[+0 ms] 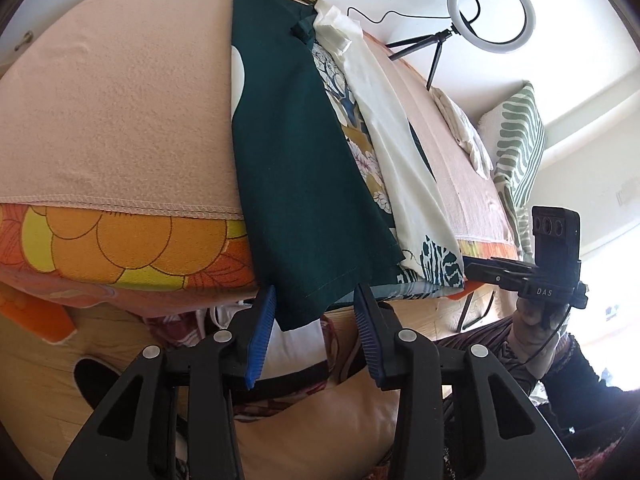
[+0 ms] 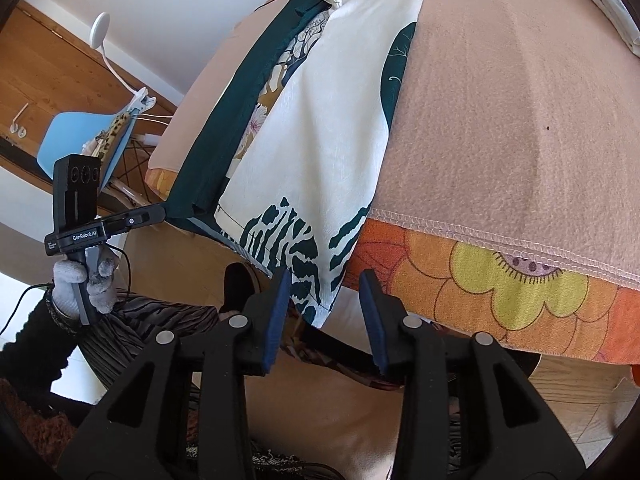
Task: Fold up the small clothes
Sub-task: 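Lift the gripped hem with both tools and fold it toward the collar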
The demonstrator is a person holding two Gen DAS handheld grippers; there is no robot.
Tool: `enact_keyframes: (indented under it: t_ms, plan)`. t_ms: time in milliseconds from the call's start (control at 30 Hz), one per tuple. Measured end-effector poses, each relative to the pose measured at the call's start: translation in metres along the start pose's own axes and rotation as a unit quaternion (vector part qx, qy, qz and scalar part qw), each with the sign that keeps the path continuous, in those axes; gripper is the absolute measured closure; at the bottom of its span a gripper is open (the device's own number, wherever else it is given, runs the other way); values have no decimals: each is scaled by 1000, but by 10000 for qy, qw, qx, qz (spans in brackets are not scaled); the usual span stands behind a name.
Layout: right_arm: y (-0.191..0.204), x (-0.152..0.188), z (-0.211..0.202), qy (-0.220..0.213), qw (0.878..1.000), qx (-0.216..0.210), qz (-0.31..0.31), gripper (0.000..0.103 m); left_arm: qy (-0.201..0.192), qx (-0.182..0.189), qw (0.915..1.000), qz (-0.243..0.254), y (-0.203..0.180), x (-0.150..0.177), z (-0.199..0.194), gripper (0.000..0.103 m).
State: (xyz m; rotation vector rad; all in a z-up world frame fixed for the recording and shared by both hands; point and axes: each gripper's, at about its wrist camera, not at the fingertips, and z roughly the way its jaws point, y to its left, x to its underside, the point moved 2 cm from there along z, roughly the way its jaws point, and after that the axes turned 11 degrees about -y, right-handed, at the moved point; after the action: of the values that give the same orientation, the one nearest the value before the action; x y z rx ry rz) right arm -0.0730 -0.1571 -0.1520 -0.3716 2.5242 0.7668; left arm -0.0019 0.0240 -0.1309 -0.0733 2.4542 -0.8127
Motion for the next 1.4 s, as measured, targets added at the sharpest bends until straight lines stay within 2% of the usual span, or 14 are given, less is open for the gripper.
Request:
enact_keyframes:
  t_ms: [33, 67, 100, 200, 300, 500, 700, 1000, 1200, 1400]
  plan:
    - [0, -1, 1, 2, 10000, -29, 11, 66, -25, -44, 10000, 40, -1, -1, 1, 71]
    - [0, -1, 2, 20, 10000, -48, 15, 72, -36, -42, 10000, 78, -3, -1, 1, 92]
    - [1, -2, 5, 61, 10000, -73, 12, 81, -9, -12, 10000, 47, -3, -1, 2, 102]
    - [3, 0, 9, 113, 9999, -70, -27, 94, -38, 93, 9999, -22, -3, -3, 2, 102]
    - [0, -3, 9, 85, 9990, -364, 254, 98, -114, 210, 9997, 36, -9, -8, -2, 102]
    - [-7, -22, -4, -321, 9932, -763, 813, 100, -286, 363, 9989, 25, -15, -31, -7, 102]
    - [-16, -52, -11, -664, 9882, -869, 1075, 100, -558, 329, 9979, 94, -16, -67, -12, 102]
    - [-34, -116, 1, -986, 9846, -685, 1270, 100, -723, 119, 9973, 99, -1, -121, 8, 102]
    - [-61, -155, 32, -911, 9828, -426, 1550, 100, -787, -148, 9966, 172, 17, -155, 31, 102]
    - [-74, -174, 55, -817, 9824, -312, 1650, 100, -725, -257, 9970, 79, 33, -165, 53, 102]
